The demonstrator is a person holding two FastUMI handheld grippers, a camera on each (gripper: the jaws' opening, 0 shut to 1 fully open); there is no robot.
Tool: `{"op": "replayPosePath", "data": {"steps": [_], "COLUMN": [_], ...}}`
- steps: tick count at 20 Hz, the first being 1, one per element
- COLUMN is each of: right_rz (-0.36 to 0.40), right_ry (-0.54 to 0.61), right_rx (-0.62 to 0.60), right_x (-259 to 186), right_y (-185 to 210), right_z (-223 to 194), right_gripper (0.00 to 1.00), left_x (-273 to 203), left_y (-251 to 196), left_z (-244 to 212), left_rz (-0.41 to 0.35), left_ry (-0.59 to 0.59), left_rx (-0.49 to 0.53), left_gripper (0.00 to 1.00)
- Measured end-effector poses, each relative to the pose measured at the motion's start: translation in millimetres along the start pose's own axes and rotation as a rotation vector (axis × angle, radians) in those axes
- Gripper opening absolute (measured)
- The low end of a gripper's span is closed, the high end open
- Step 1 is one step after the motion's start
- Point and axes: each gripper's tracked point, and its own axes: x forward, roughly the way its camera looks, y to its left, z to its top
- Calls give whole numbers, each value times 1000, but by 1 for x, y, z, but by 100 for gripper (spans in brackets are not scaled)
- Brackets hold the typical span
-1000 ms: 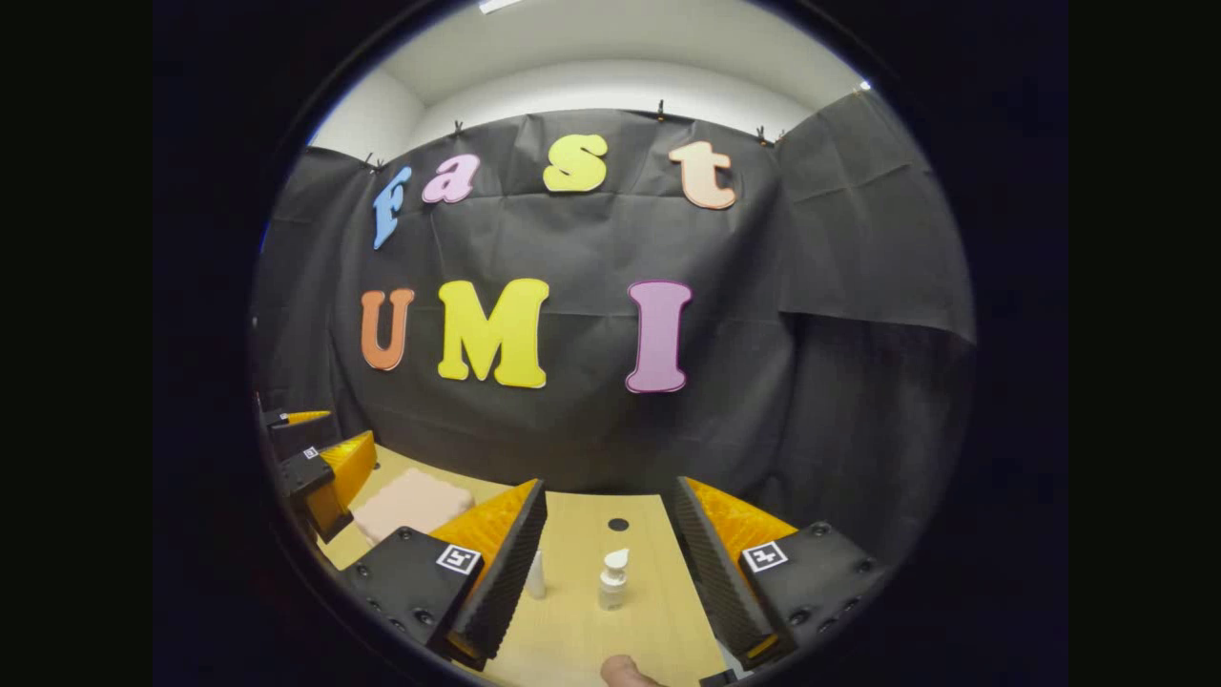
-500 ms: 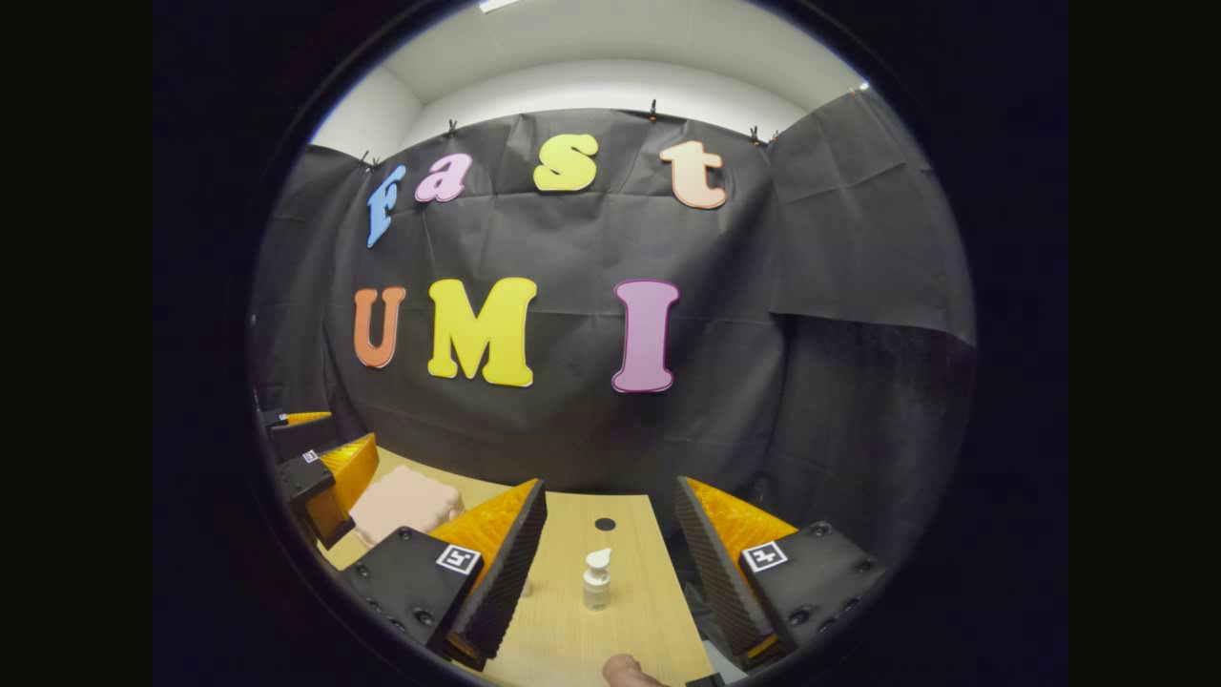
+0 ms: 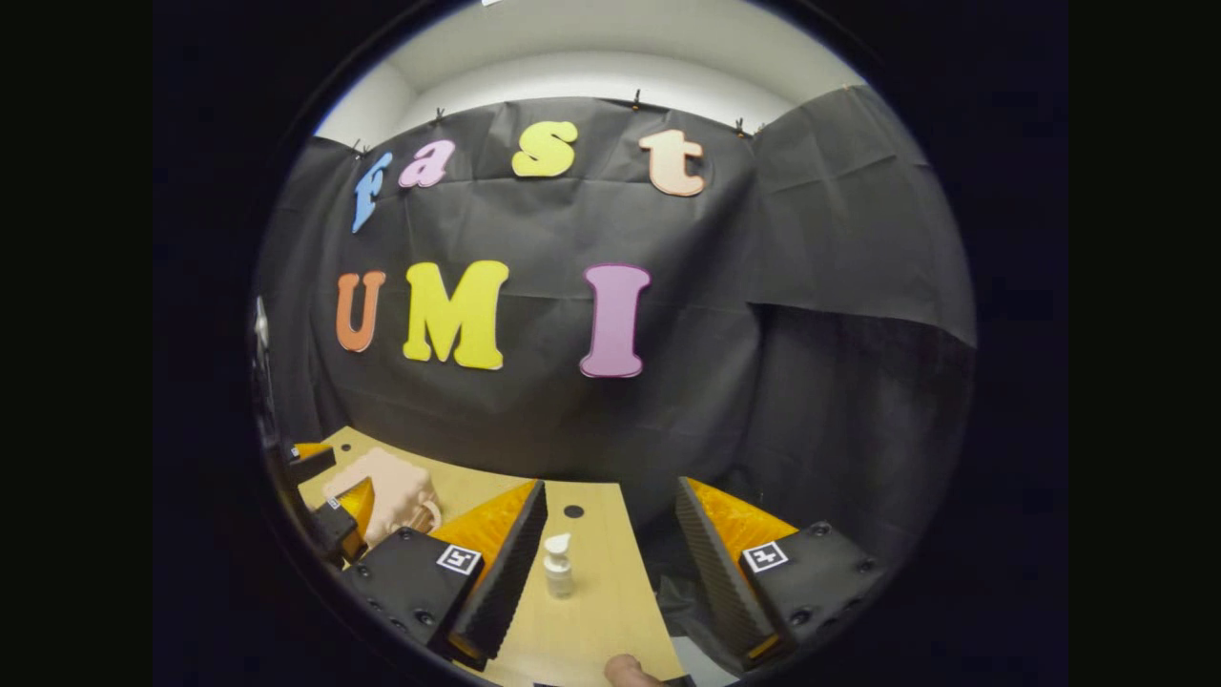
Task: First open the suitcase, pack the skin care products into it, and then close the suitcase.
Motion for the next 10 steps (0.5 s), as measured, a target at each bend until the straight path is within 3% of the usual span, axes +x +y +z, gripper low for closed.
{"op": "replayPosePath", "data": {"steps": [5,10], "right_rz": [-26,-13], "right_ry": [35,58], "right_rx": [-8,-7], "right_x": [3,12], "right_y": [-29,-44], "right_z": [-20,-40], "right_gripper": [81,81], "left_x": [33,70], "left_y": [-4,-6], "left_z": [-66,-122], "left_rz": [-10,-36], "left_ry": [76,159], "left_rx": [174,421], "left_gripper": [98,98]}}
